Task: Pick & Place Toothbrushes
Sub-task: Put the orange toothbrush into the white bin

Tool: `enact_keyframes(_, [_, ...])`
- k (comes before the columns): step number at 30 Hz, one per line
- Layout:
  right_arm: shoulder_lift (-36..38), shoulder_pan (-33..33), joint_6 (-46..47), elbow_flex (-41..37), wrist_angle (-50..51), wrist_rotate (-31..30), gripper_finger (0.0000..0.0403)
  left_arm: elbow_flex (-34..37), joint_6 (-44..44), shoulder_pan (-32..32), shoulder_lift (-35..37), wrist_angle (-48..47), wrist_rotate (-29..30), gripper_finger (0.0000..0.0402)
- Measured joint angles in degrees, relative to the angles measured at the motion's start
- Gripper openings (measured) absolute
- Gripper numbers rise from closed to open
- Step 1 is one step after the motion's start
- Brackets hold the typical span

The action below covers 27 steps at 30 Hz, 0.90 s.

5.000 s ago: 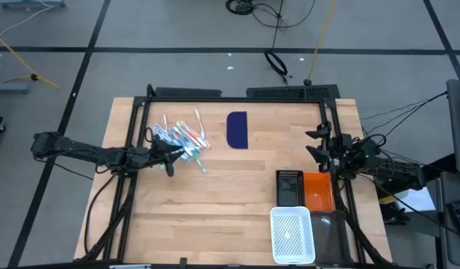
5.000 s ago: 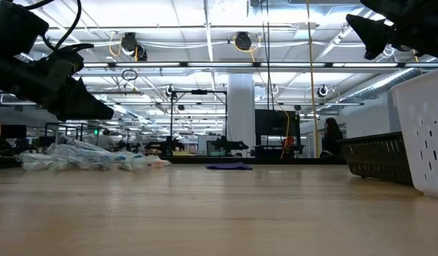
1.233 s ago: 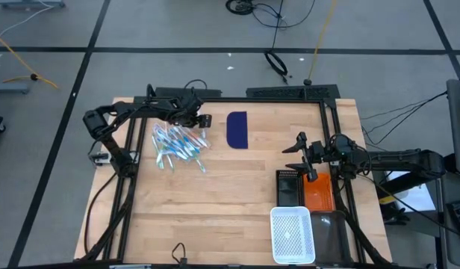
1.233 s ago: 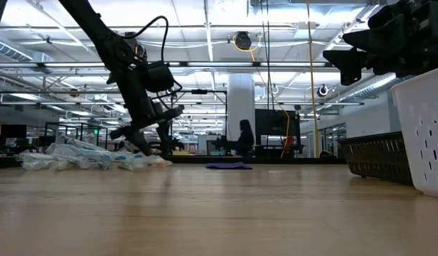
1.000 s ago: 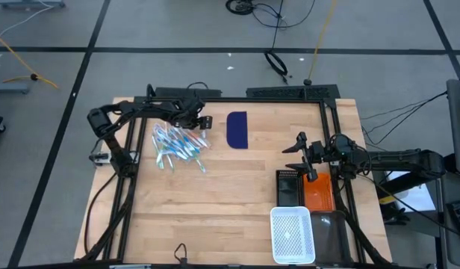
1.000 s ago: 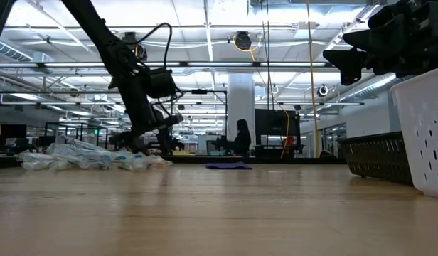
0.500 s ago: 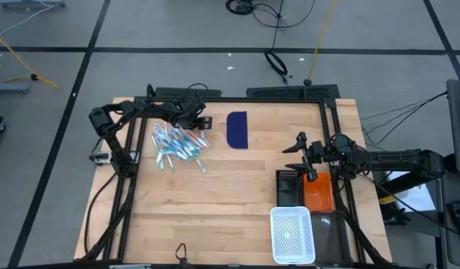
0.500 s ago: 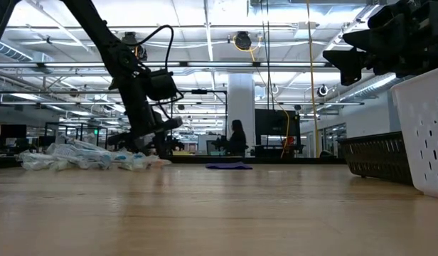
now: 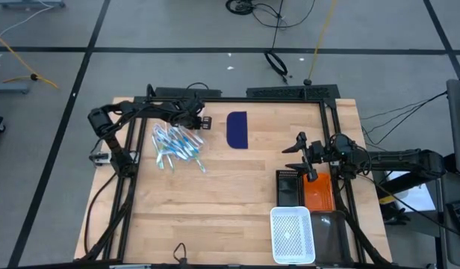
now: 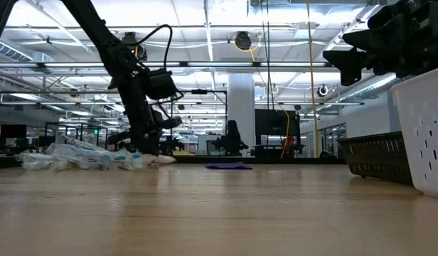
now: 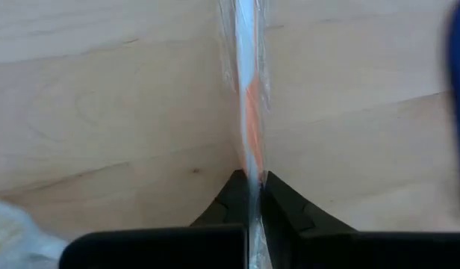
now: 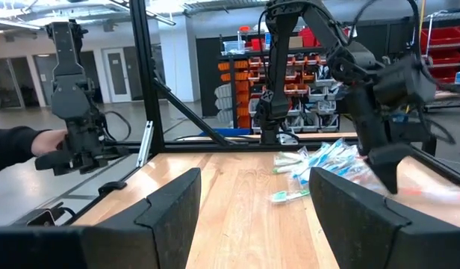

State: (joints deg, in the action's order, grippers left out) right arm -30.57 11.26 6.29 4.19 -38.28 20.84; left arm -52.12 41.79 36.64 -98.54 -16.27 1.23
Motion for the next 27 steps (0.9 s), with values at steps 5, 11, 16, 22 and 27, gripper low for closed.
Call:
enact_keyframes(5, [0.02,0.00,1.33,0.00,0.00,0.02,0.0242,-0.02,-3.01,-0.90,5.50,1.41,1.40,0.0005])
enact_keyframes(11, [0.00,-0.02,2.01,0.00,-0.02,0.00,0.0242,-0.17,-7.79,-3.74,12.70,6.93,0.08,0.0004])
enact_keyframes(16, [0.02,-0.01,2.01,0.00,-0.04,-1.54,0.0242,-0.17,-11.02,-7.81,17.17,10.59,0.11,0.0007])
enact_keyframes(22, [0.01,0.00,2.15,0.00,-0.07,-3.13,0.0242,-0.17,-13.91,-14.15,17.92,17.80,0.13,0.0009])
enact_keyframes(27, [0.00,0.00,4.72,0.00,-0.30,-6.06,0.0242,-0.12,-14.68,-19.45,16.53,23.56,1.44,0.0004])
